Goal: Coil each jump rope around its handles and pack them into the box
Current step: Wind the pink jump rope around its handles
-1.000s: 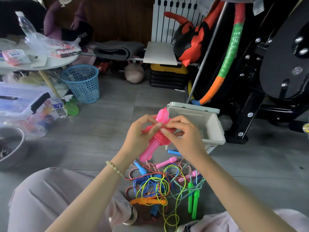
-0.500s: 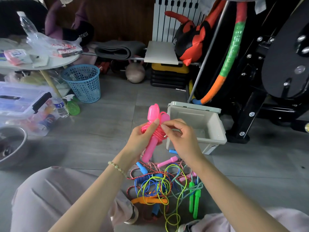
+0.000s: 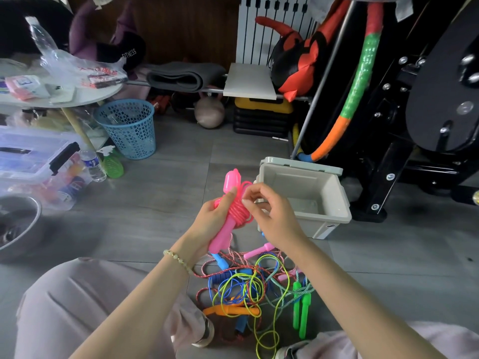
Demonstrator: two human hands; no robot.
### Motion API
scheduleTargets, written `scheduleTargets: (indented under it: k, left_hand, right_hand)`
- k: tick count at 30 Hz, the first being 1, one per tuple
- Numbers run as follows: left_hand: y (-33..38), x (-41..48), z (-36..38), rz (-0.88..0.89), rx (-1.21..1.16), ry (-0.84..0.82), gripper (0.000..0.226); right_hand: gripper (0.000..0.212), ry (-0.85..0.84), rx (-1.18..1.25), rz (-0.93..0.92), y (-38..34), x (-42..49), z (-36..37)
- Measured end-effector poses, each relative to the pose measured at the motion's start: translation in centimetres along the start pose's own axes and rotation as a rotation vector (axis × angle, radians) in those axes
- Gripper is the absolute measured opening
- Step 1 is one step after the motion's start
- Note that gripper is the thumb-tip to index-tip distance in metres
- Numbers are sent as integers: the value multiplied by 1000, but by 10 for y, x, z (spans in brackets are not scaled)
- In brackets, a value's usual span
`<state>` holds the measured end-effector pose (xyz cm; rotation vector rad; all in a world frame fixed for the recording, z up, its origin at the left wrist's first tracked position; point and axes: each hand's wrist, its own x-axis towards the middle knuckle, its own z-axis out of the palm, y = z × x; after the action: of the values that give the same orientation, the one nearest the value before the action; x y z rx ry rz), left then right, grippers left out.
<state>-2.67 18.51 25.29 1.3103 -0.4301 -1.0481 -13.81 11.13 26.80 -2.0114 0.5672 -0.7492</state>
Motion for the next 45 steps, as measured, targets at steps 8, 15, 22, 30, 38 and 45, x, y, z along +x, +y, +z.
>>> scheduleTargets:
  k: [8, 15, 22, 30, 38, 45]
  left_hand:
    - [-5, 5, 3, 106, 74, 122, 40]
    - [-13, 3, -2, 101, 95, 150, 35]
    - [3, 6, -8, -181, -385, 66, 43]
    - [3, -2, 1, -45, -108, 30, 42]
    - [11, -10, -5, 402, 266, -52, 9]
    - [10, -11, -15, 349, 341, -87, 8]
  right_hand:
    - [14, 24, -416, -131, -2, 3, 5]
    - [12, -130, -404, -56, -2, 3, 9]
    - [8, -165, -57, 15, -11, 0, -14]
    - [20, -42, 308, 149, -16, 0, -15]
    - [11, 83, 503, 231, -22, 8, -14]
    - [15, 72, 421, 286, -16, 6, -9]
